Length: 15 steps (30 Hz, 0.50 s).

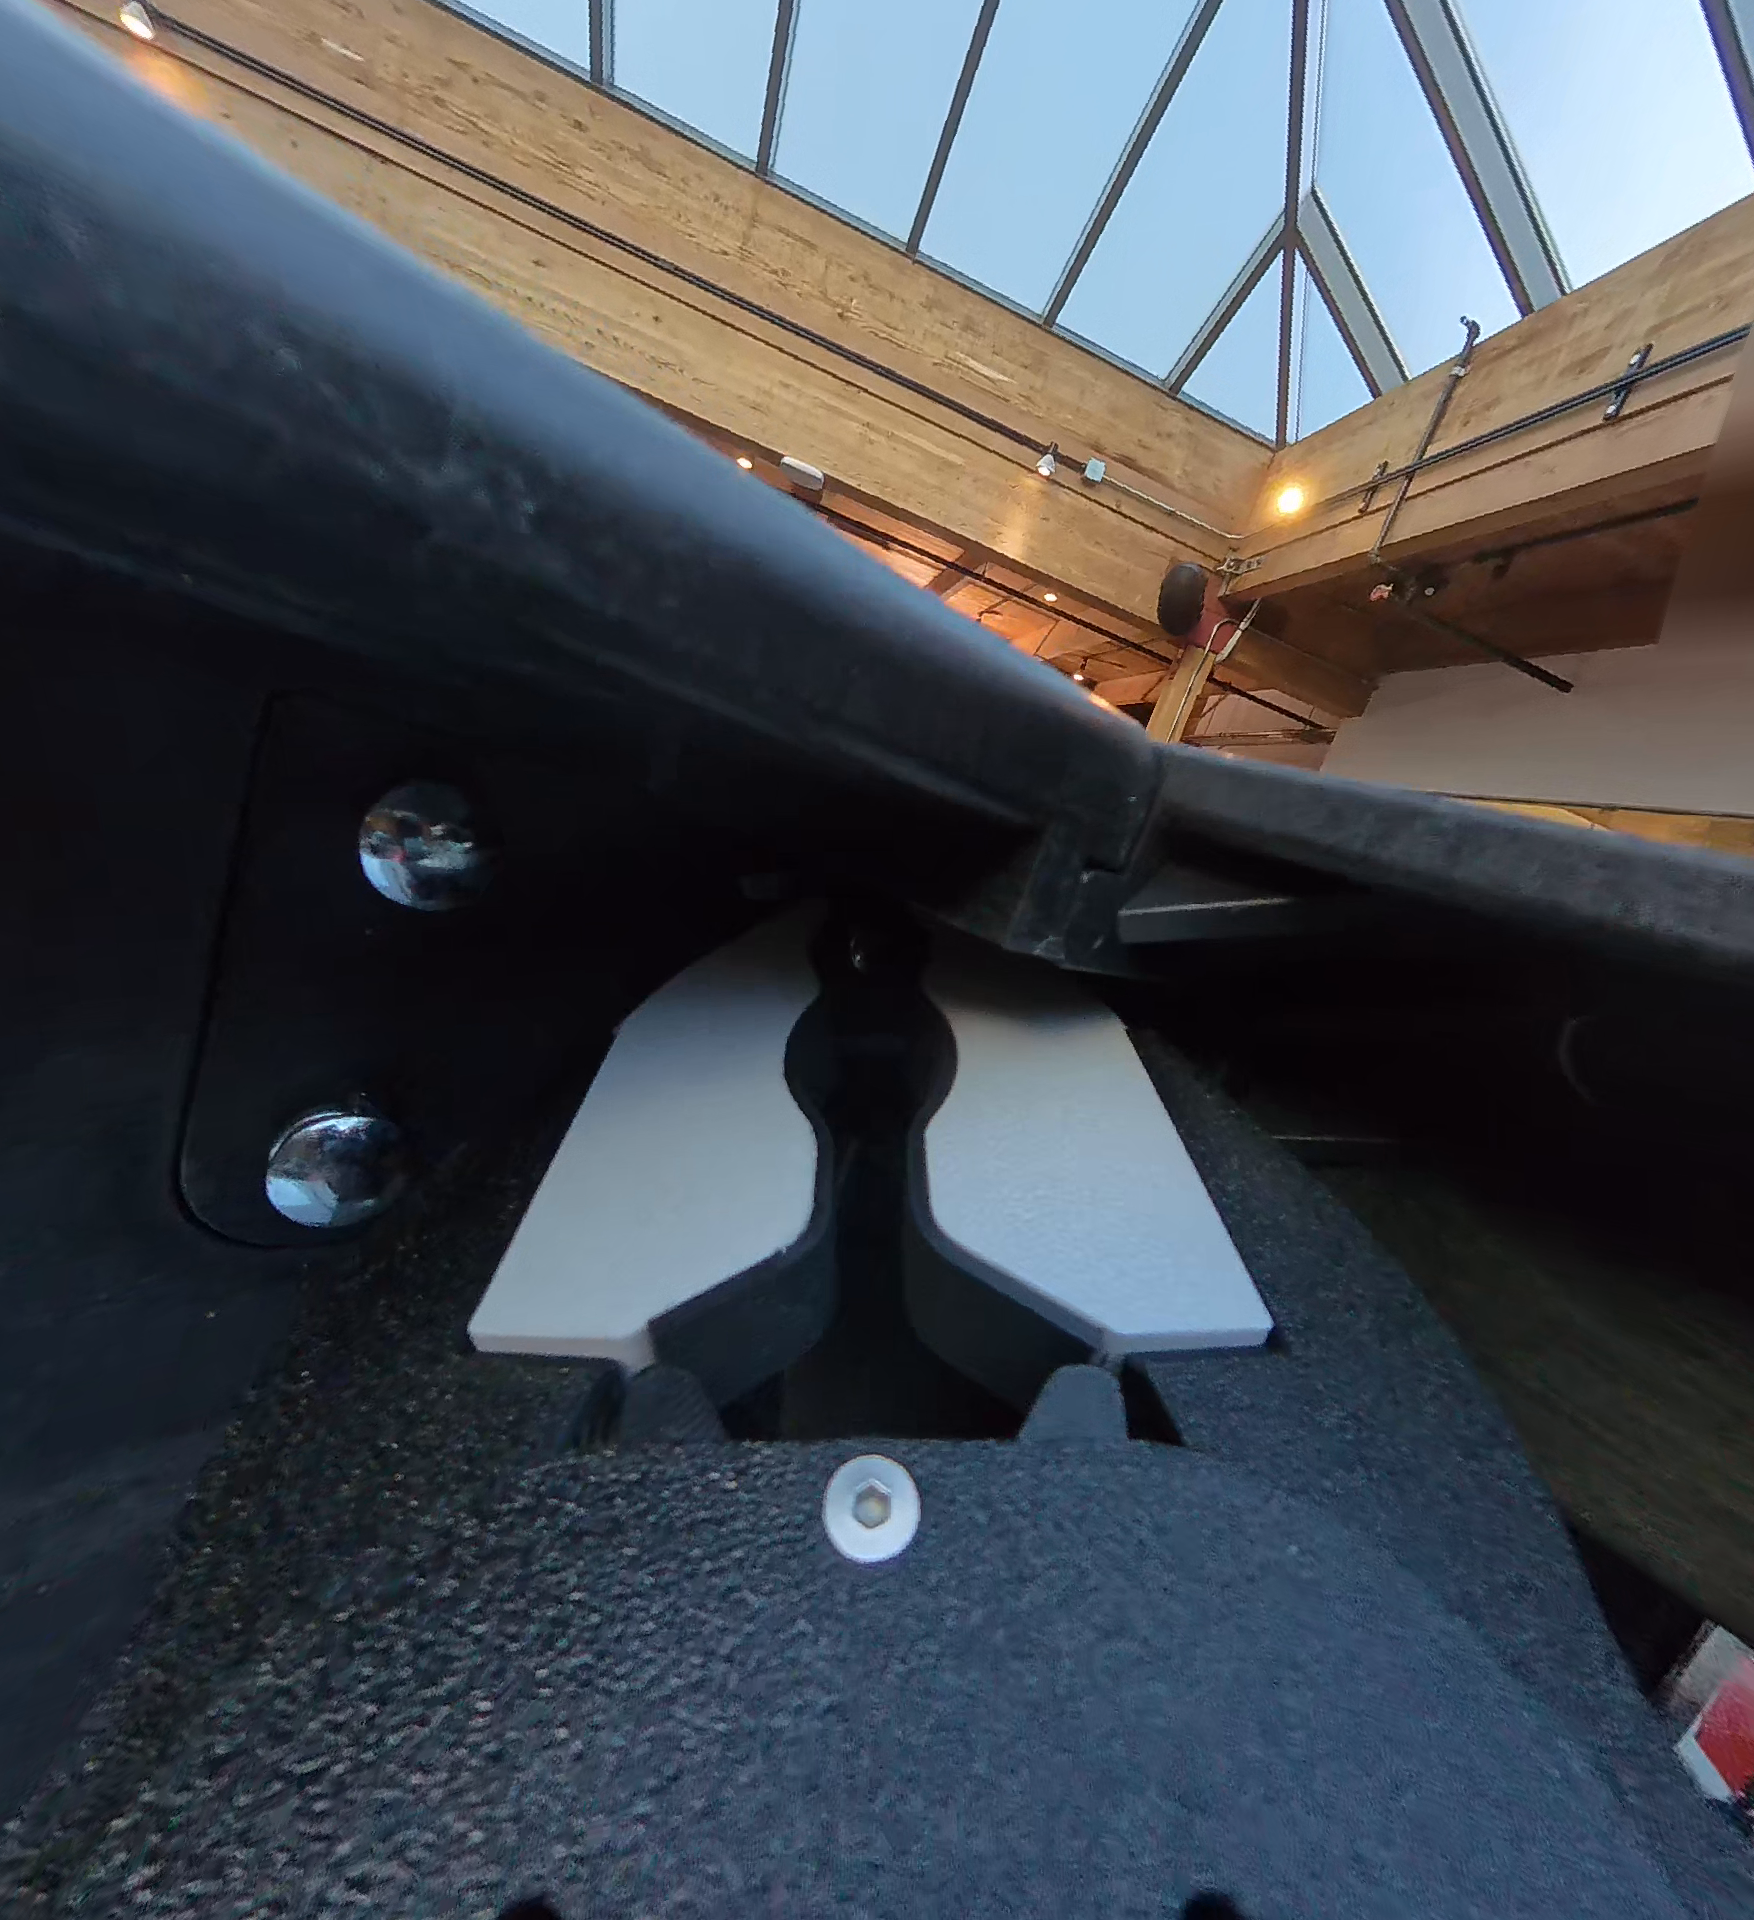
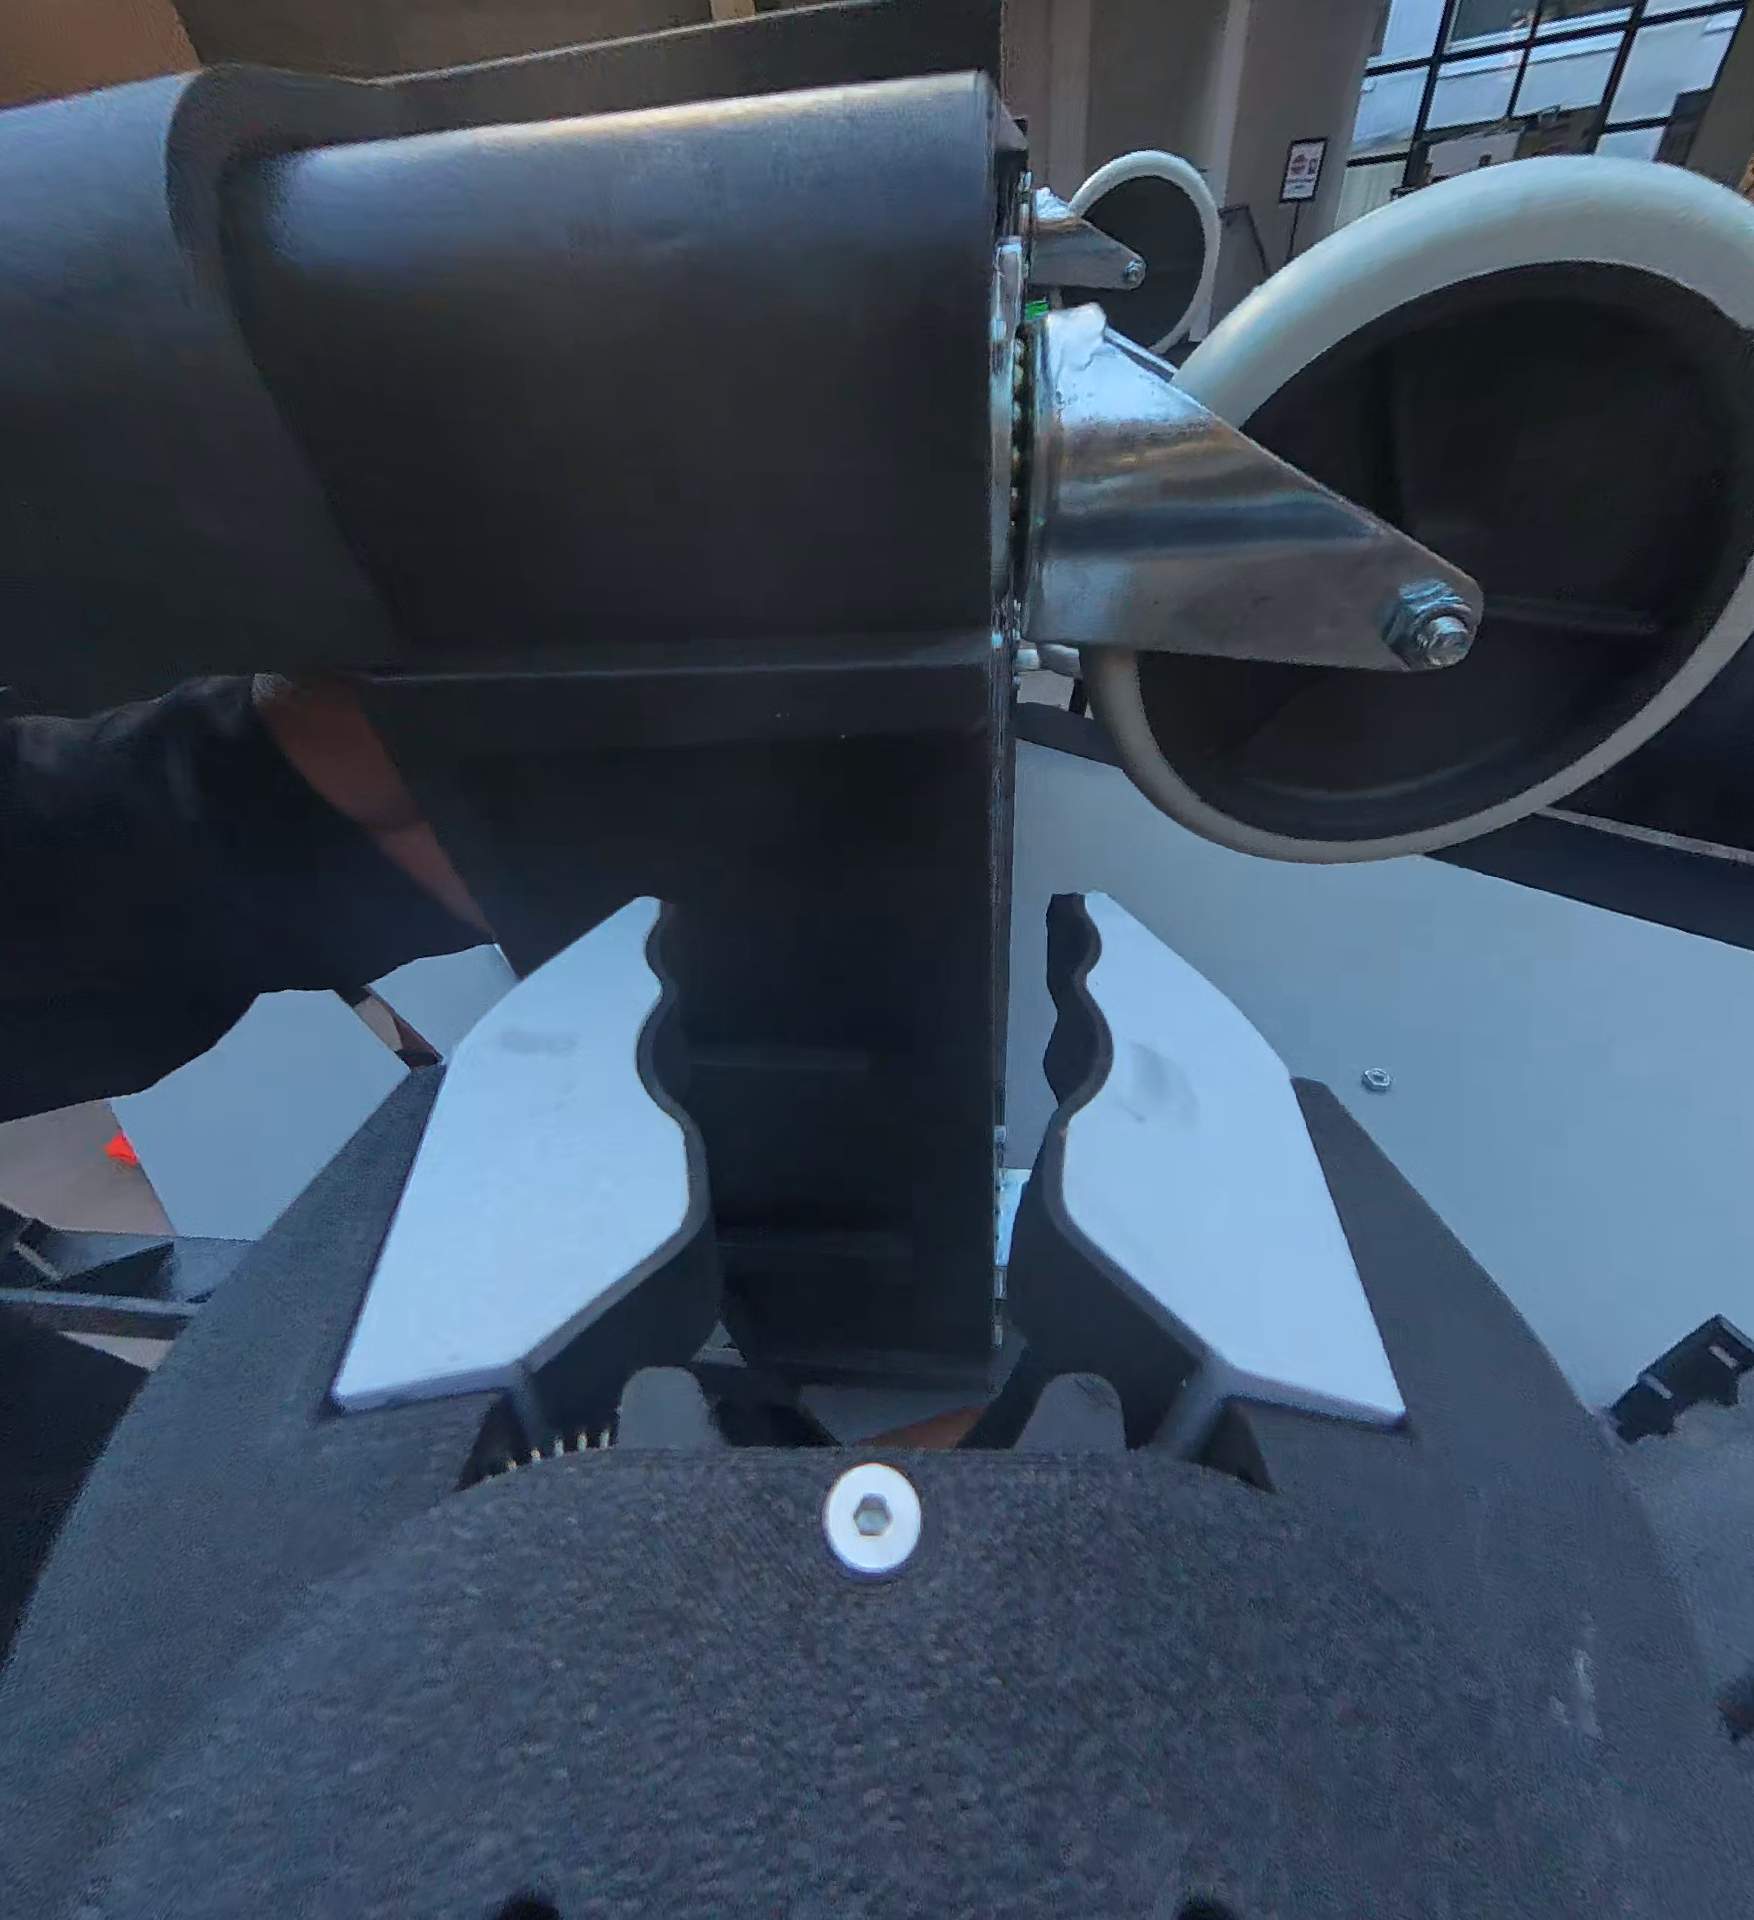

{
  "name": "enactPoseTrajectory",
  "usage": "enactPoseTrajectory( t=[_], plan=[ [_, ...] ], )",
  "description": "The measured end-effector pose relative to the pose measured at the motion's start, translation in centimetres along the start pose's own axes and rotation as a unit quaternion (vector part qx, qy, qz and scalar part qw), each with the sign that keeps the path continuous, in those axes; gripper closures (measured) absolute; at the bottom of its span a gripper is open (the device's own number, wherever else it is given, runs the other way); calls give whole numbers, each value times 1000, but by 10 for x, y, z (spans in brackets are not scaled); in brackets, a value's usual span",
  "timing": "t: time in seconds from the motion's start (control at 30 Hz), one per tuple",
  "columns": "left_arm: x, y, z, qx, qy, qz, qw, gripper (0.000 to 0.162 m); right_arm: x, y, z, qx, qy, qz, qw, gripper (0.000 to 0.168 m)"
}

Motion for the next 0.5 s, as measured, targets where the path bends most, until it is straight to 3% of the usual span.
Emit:
enactPoseTrajectory(
  t=[0.23, 0.3, 0.5],
  plan=[
    [-1, 0, 0, 4, -1, 4, 1000, 154, 2, -22, -7, -11, 26, -58, 998, 98],
    [0, 0, 0, 2, -1, 2, 1000, 154, 0, -25, -7, -11, 33, -64, 997, 90],
    [0, 0, 1, 6, -3, 4, 1000, 154, 4, -25, -10, -39, 50, -82, 995, 94]
  ],
)
Point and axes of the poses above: each gripper's, where its closed fingertips meet, y back along the fingers, z out of its underside, x = y × z across the jaws, the point moved 10 cm from there along y, back along the fingers, and after that the axes turned 1 degree about -x, right-handed, at the moved point
